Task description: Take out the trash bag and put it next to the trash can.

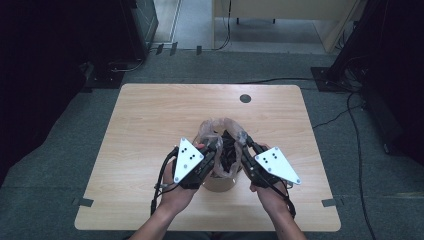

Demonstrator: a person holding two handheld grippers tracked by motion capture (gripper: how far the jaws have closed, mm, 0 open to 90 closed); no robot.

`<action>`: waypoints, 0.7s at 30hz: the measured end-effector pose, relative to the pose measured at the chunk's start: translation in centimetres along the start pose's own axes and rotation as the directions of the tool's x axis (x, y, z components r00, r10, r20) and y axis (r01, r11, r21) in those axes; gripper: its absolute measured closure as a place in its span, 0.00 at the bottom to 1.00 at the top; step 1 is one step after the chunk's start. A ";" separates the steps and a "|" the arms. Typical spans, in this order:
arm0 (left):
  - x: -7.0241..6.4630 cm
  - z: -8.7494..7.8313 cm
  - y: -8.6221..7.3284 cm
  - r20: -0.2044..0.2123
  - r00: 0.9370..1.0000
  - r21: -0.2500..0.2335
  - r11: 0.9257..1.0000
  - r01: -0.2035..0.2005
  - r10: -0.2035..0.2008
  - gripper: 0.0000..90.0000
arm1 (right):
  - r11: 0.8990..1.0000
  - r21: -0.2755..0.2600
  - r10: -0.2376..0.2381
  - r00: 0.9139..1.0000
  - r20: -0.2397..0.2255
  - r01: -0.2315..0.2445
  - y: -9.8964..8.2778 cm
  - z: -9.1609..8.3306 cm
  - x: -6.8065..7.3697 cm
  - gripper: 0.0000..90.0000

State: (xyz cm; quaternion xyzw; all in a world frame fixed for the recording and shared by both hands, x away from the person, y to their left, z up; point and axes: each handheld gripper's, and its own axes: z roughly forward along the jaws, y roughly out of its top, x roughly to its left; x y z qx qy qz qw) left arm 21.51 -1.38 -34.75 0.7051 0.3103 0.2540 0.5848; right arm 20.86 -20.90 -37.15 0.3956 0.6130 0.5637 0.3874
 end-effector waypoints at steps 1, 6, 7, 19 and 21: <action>1.0 0.3 -0.7 -0.025 0.999 0.042 0.998 0.040 -0.039 1.00 | 0.997 0.078 0.002 1.000 0.017 -0.003 -0.9 0.2 -0.3 0.79; 2.3 0.1 -1.6 -0.052 0.996 0.064 0.995 0.075 -0.072 1.00 | 0.985 0.143 0.088 0.996 0.031 -0.092 -3.2 -1.1 -2.2 0.70; 2.3 0.1 -1.6 -0.052 0.996 0.059 0.995 0.076 -0.073 1.00 | 0.982 0.144 0.121 0.993 0.016 -0.122 -3.4 -1.5 -2.5 0.69; 2.1 0.6 -0.9 -0.029 0.997 0.068 0.995 0.076 -0.074 1.00 | 0.927 0.215 0.353 0.907 -0.230 -0.306 -2.5 -3.3 -1.6 0.43; 2.1 0.6 -0.9 -0.022 0.997 0.069 0.995 0.074 -0.073 1.00 | 0.927 0.233 0.346 0.907 -0.241 -0.293 -2.4 -3.0 -0.9 0.37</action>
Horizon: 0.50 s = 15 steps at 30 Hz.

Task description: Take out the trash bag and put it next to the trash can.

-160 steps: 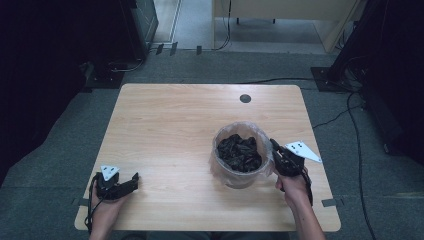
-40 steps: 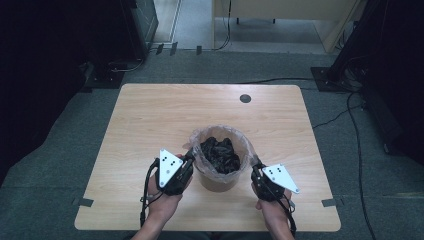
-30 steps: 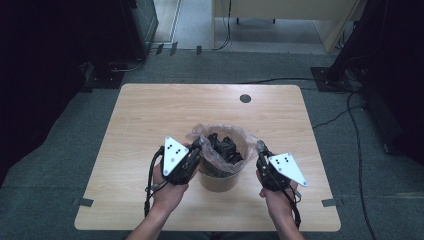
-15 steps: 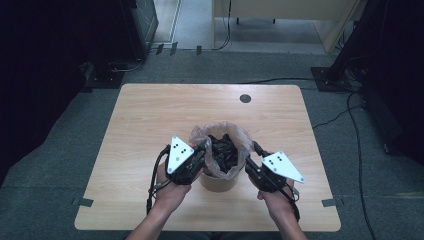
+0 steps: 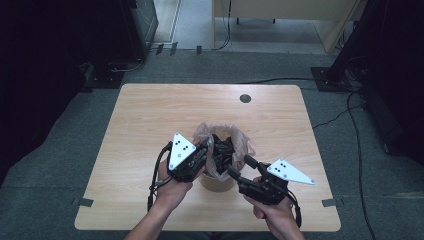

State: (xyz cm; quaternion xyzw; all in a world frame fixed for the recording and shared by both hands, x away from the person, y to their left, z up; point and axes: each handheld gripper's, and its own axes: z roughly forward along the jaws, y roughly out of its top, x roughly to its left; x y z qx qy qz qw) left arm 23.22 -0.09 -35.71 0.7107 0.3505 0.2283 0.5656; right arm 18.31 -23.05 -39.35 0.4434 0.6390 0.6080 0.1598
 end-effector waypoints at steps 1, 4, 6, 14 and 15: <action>0.0 0.0 0.0 0.005 1.000 0.001 1.000 0.002 -0.002 1.00 | 1.000 0.011 -0.010 1.000 0.001 0.010 0.0 0.3 0.3 0.34; 0.0 -0.1 0.2 0.017 1.000 0.006 1.000 0.001 -0.001 1.00 | 0.999 0.040 -0.034 0.999 0.019 0.033 -0.1 1.2 1.3 0.25; -0.1 -0.2 0.3 0.020 1.000 0.005 1.000 0.002 -0.003 1.00 | 0.996 0.060 -0.061 0.998 0.033 0.059 -0.1 1.9 2.2 0.19; 0.3 -0.7 0.4 0.014 1.000 -0.002 1.000 0.013 -0.013 1.00 | 0.980 0.123 -0.174 0.972 0.160 0.155 -0.3 4.5 4.6 0.52; 0.4 -0.8 0.3 0.008 1.000 -0.006 1.000 0.022 -0.022 0.99 | 0.982 0.120 -0.167 0.973 0.161 0.148 -0.3 4.5 4.5 0.61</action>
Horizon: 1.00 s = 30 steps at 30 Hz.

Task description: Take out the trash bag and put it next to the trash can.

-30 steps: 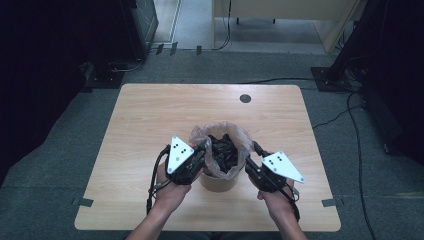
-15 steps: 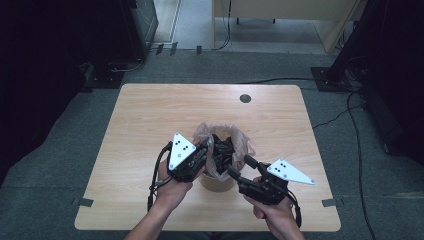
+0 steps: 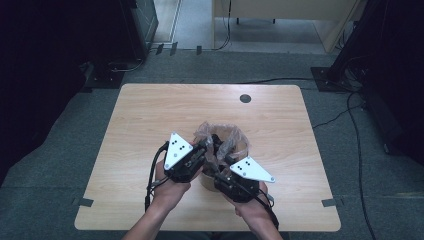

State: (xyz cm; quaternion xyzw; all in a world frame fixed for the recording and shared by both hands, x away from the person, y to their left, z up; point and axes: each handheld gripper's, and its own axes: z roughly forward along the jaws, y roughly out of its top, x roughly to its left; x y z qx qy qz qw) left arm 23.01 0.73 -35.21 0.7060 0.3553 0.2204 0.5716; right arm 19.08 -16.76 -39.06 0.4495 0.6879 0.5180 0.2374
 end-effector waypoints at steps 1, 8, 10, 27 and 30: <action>0.2 -0.1 -0.1 -0.010 1.000 -0.006 1.000 0.006 -0.006 0.94 | 1.000 -0.002 0.015 1.000 -0.003 -0.015 0.0 0.0 -0.2 0.71; 1.5 -0.8 -0.6 -0.010 0.998 -0.009 0.998 0.060 -0.060 0.45 | 1.000 -0.015 0.017 1.000 0.015 -0.017 0.1 0.1 -0.7 0.99; 1.7 -1.0 -0.9 -0.008 0.998 0.001 0.998 0.062 -0.062 0.38 | 0.999 -0.027 0.018 1.000 0.023 -0.017 0.2 0.1 -0.8 1.00; 7.2 -4.2 -6.1 -0.161 0.980 0.035 0.991 0.127 -0.119 0.25 | 0.991 -0.134 0.005 0.998 0.062 0.003 2.7 -0.8 -1.1 1.00; 8.5 -4.6 -7.7 -0.225 0.967 0.073 0.988 0.136 -0.117 0.22 | 0.989 -0.148 -0.002 0.998 0.063 0.012 3.0 -1.0 -1.0 1.00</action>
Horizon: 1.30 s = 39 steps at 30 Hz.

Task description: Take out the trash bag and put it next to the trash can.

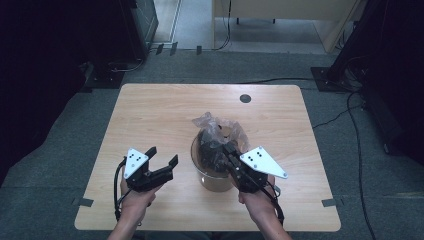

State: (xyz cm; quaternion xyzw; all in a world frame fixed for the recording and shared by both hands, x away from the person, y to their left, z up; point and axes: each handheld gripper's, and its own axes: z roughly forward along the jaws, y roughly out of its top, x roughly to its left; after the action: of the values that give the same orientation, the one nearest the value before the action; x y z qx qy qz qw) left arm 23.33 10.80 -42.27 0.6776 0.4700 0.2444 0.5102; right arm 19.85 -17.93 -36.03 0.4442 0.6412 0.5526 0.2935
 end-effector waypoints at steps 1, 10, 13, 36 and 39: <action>0.4 0.0 -0.4 -0.019 1.000 0.011 1.000 0.005 -0.005 0.21 | 1.000 -0.005 0.001 1.000 0.000 -0.001 0.1 -0.1 0.0 1.00; 6.5 -0.3 -5.9 -0.210 0.977 0.143 0.988 0.061 -0.030 0.20 | 0.999 -0.051 -0.015 1.000 0.010 0.016 1.4 -0.9 -0.4 1.00; 8.0 -0.4 -7.0 -0.253 0.967 0.188 0.980 0.061 -0.012 0.18 | 0.998 -0.064 -0.010 1.000 0.013 0.011 1.8 -1.1 -0.6 1.00; 10.7 0.1 -9.1 -0.306 0.951 0.324 0.944 0.068 0.037 0.12 | 0.986 -0.169 0.008 0.996 0.083 0.006 4.6 -3.1 -2.8 1.00; 10.7 0.2 -9.1 -0.305 0.952 0.324 0.944 0.067 0.037 0.12 | 0.984 -0.178 0.015 0.994 0.104 0.004 4.7 -3.5 -3.4 1.00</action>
State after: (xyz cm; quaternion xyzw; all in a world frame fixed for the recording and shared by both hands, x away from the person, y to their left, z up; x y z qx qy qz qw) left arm 24.65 20.53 -52.29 0.7037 0.5830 0.2604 0.3117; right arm 19.43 -22.56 -31.08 0.4466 0.5717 0.5843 0.3636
